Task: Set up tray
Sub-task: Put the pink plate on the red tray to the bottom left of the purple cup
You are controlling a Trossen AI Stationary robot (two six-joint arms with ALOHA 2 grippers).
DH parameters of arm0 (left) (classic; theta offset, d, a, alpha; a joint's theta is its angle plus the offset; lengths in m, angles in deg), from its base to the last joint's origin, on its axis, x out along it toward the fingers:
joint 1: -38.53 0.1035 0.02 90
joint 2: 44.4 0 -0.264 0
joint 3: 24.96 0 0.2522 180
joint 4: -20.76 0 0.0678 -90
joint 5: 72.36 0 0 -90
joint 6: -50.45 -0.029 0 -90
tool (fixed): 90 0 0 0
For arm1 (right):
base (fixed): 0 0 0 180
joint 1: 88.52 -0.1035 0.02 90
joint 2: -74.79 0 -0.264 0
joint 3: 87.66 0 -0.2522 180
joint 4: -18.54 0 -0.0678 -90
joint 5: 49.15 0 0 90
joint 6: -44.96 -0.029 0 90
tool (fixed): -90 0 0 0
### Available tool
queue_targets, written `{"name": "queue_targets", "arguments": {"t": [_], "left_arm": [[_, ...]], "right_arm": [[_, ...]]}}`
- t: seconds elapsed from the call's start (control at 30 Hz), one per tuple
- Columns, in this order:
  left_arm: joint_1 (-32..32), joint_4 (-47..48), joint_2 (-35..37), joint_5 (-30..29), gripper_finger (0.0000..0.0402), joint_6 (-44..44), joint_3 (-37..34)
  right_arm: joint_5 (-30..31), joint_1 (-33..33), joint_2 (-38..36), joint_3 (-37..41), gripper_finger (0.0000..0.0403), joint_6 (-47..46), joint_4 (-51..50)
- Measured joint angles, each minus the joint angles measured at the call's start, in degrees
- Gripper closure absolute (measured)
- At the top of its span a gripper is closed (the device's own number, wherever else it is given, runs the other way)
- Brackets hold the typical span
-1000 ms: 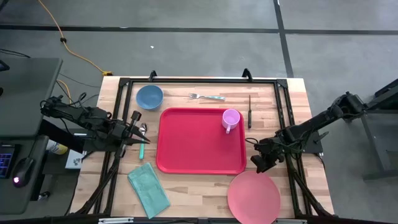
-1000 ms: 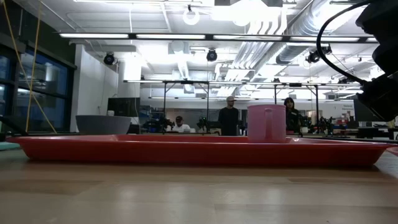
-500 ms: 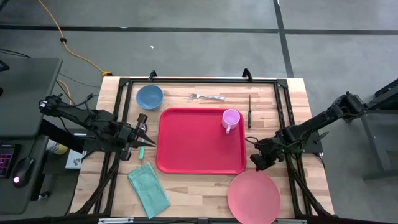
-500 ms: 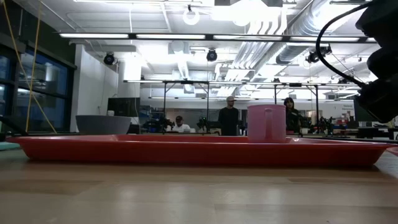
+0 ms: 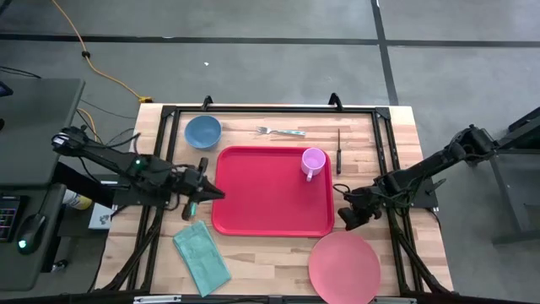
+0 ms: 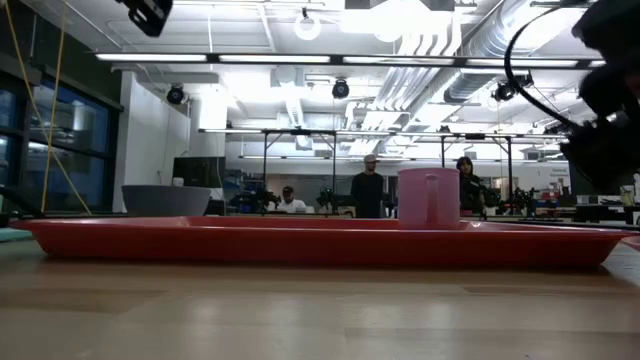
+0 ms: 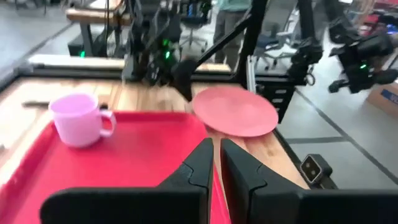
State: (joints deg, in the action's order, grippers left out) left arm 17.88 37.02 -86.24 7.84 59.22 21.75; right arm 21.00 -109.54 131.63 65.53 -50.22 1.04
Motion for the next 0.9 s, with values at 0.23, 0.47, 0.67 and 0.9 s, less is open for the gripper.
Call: {"name": "queue_targets", "arguments": {"t": [0.23, 0.47, 0.67, 0.9], "left_arm": [[0.04, -9.98, -8.91, 1.23, 0.0341, -1.53, 0.02], [0.82, -20.83, -16.75, -0.88, 0.0341, -8.50, 0.02], [4.73, -25.09, -23.37, 1.54, 0.0341, -6.22, 0.02], [7.47, -28.01, -30.91, 14.63, 0.0341, 17.17, -0.02]], "right_arm": [[6.26, 0.00, -0.15, -5.96, 0.0401, 5.07, -0.83], [19.11, 0.02, -0.93, -21.83, 0.0402, 12.36, -14.99], [32.88, 0.00, -1.03, -43.22, 0.0403, 20.62, -38.82], [49.18, 0.02, -0.96, -66.63, 0.0403, 34.92, -60.86]]}}
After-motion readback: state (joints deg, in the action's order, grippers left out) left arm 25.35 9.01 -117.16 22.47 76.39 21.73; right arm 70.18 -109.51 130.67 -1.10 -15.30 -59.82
